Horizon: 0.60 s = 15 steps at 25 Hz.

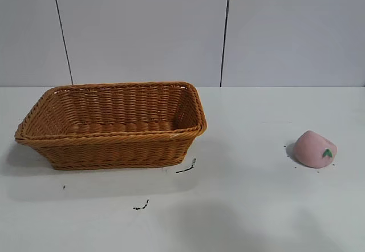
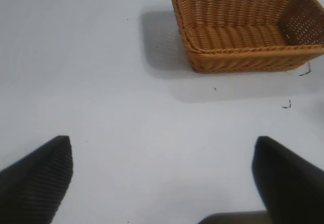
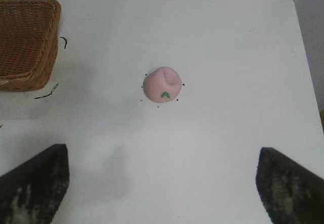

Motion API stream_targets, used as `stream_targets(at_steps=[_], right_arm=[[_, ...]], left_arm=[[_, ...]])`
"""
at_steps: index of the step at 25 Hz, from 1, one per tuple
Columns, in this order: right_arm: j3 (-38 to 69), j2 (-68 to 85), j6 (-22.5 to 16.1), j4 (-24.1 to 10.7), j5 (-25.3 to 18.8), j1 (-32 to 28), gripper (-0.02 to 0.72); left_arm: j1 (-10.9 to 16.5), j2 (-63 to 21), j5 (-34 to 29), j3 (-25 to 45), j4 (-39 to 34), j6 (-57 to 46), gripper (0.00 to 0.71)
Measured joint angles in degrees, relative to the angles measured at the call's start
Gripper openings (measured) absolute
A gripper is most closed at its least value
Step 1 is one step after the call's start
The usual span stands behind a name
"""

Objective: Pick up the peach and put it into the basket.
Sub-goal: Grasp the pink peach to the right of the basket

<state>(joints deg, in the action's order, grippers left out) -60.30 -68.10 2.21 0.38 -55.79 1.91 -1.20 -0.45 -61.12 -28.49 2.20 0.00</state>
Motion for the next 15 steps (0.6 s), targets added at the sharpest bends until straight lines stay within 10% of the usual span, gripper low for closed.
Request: stream_targets(at_steps=[15], right_arm=[[-18.58, -38.71, 3.47, 0.50, 3.79, 0.00, 0.696]], left_arm=[[0.00, 0.00, 0.00, 0.00, 0.00, 0.00, 0.693]])
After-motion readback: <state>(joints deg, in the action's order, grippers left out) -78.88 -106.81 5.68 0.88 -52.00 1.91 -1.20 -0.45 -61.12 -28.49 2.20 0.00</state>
